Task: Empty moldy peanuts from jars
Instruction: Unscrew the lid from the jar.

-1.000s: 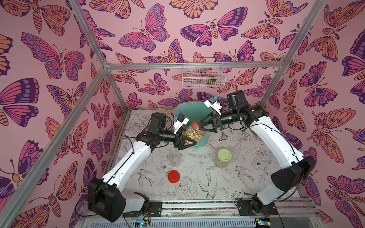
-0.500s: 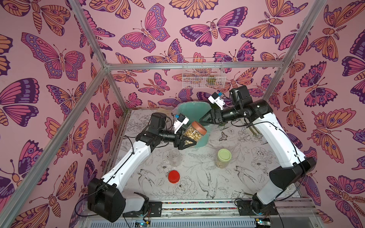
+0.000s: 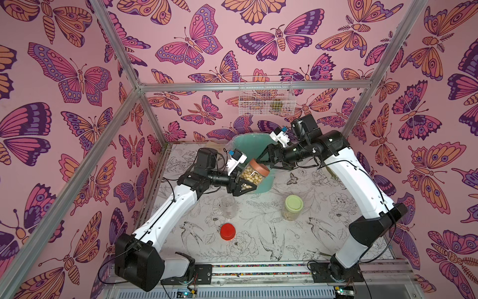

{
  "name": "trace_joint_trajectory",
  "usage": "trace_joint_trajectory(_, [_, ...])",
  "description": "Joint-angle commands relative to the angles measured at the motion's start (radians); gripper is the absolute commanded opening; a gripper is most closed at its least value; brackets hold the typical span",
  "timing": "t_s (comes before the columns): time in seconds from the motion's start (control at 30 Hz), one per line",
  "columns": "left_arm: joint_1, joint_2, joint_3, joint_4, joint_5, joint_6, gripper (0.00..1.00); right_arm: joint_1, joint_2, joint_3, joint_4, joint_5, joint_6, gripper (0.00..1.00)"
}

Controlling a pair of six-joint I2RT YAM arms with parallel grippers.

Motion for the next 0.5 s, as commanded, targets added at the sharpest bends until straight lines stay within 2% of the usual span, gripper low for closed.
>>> trace_joint_trajectory(0.0, [0.000,-0.023,0.026,0.056,0.030,0.022,0.00,0.029,0.008,0.024,0.017,-0.004,0.035,0.99])
trace_joint_trajectory(0.23, [0.000,-0.034,0.016,0.051,0.024,0.030,0.00,0.024,-0.022,0.005,0.069,0.062,0.053,0.99])
trace_joint_trajectory(0.47, [0.000,-0.030,0.020,0.048,0.023,0.032,0.00,0.018,-0.060,-0.036,0.138,0.015,0.058,0.99])
